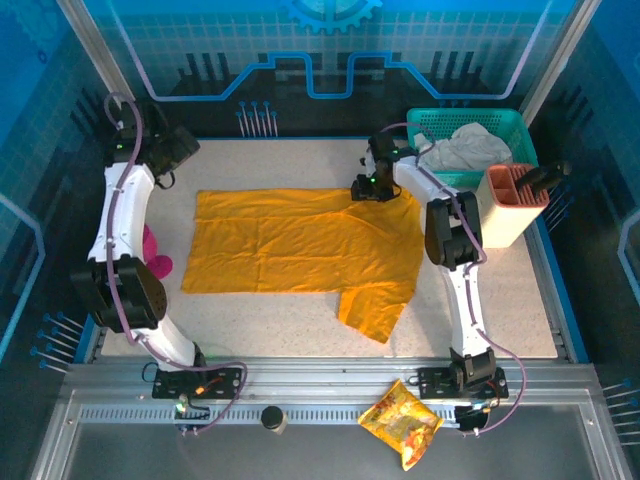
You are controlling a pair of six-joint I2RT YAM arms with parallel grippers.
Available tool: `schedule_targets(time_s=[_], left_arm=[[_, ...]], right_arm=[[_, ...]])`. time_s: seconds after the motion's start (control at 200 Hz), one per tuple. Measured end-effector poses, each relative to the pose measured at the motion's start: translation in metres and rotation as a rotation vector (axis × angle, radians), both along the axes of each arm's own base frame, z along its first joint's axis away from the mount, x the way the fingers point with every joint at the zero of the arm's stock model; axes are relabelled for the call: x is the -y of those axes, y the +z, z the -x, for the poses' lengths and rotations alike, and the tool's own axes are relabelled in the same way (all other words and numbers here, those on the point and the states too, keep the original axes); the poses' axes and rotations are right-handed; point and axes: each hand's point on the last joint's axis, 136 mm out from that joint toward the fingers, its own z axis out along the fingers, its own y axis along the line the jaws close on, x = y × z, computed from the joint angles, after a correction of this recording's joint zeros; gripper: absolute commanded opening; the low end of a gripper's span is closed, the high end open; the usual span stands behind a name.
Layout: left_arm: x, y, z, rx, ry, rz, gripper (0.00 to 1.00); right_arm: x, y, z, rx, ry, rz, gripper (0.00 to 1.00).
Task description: Fold and stack the t-shirts
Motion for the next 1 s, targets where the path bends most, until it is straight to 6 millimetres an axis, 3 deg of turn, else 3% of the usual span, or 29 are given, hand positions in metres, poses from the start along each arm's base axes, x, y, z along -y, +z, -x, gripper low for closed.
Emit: schedule_targets(time_s=[0.09, 0.175, 0.686, 0.856, 1.001], left_arm=[[0.003, -0.025, 0.007, -0.057, -0.007, 0.019, 0.92], [0.005, -0.032, 0.01, -0.075, -0.011, 0.028, 0.92], [0.009, -0.028, 0.004, -0.046, -0.03, 0.043, 0.92], [0.009, -0.027, 0.005, -0.043, -0.03, 0.042, 0.93], [0.009, -0.022, 0.006, -0.032, -0.031, 0.04, 0.93]], right_arm=[[-0.002, -0.007, 0.001, -0.013, 0.004, 0.001, 0.41], [-0.003, -0.004, -0.001, -0.006, 0.005, -0.004, 0.38], [-0.005, -0.005, 0.002, -0.014, 0.01, -0.006, 0.0], [-0.006, 0.002, 0.01, -0.022, 0.005, -0.007, 0.0], [-0.012, 0.024, 0.028, -0.018, -0.014, -0.016, 0.0]])
